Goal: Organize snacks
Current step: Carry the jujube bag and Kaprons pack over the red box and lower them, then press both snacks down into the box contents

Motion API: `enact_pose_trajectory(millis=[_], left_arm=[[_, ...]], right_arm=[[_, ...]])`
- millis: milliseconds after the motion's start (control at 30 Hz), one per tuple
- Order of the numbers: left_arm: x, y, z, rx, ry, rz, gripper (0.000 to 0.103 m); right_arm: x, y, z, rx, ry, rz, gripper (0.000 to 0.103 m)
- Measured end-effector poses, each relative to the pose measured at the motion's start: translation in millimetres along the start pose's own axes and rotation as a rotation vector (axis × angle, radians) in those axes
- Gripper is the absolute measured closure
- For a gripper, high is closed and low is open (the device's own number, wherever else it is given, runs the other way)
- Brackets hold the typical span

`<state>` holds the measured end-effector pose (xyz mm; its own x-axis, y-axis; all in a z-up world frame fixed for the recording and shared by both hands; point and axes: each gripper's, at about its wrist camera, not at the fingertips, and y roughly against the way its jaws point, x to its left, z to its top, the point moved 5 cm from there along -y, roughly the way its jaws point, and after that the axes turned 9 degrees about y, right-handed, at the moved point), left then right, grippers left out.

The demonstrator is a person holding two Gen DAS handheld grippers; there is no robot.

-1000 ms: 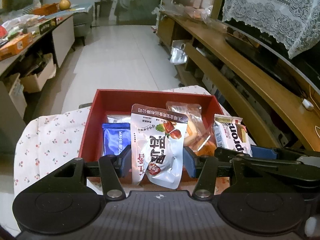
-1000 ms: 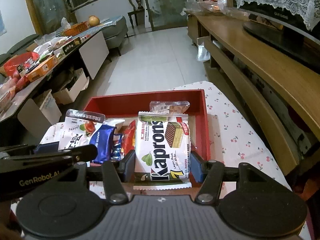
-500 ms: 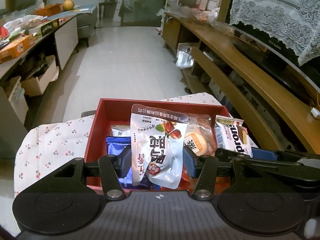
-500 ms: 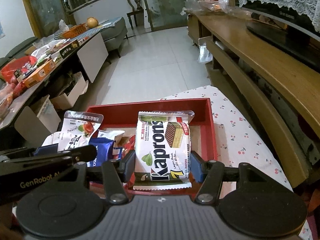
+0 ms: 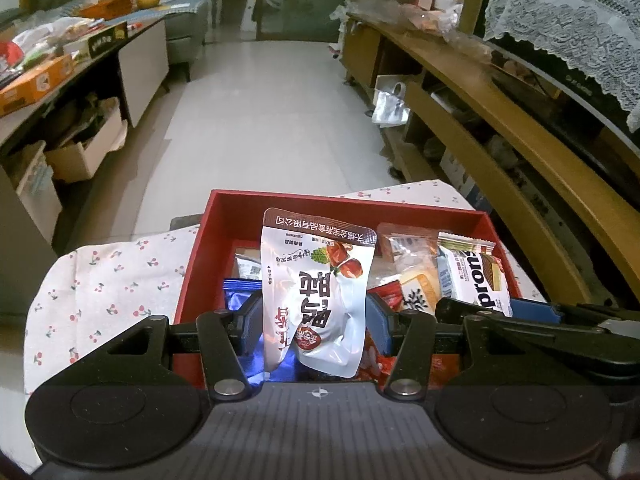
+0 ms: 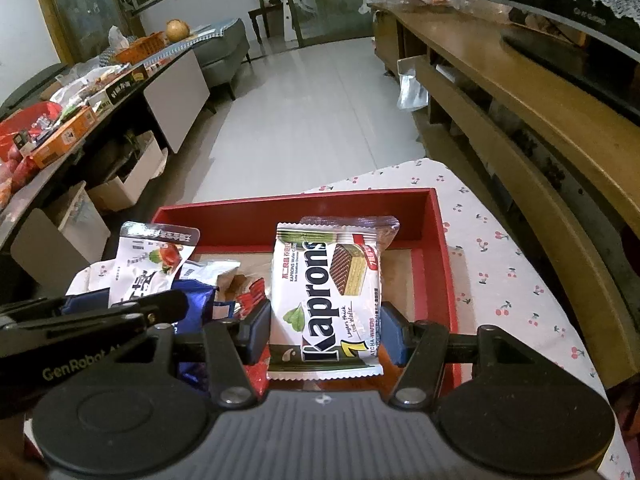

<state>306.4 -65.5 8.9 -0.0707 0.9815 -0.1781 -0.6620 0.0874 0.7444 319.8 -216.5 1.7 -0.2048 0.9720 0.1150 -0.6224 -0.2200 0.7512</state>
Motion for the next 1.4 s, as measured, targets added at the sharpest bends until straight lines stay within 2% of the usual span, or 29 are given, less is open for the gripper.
enact_pose_trajectory(millis=[433, 1400], left_arm=[[7, -22, -4, 0.038, 0.005, 0.041, 0.044], [4, -36, -10, 0.077, -0.005, 0.075, 0.043]], right_arm=[[7, -26, 0, 0.035, 0.047, -0.041, 0.040], [13, -37, -5, 0.054, 0.127, -0.104, 0.040]])
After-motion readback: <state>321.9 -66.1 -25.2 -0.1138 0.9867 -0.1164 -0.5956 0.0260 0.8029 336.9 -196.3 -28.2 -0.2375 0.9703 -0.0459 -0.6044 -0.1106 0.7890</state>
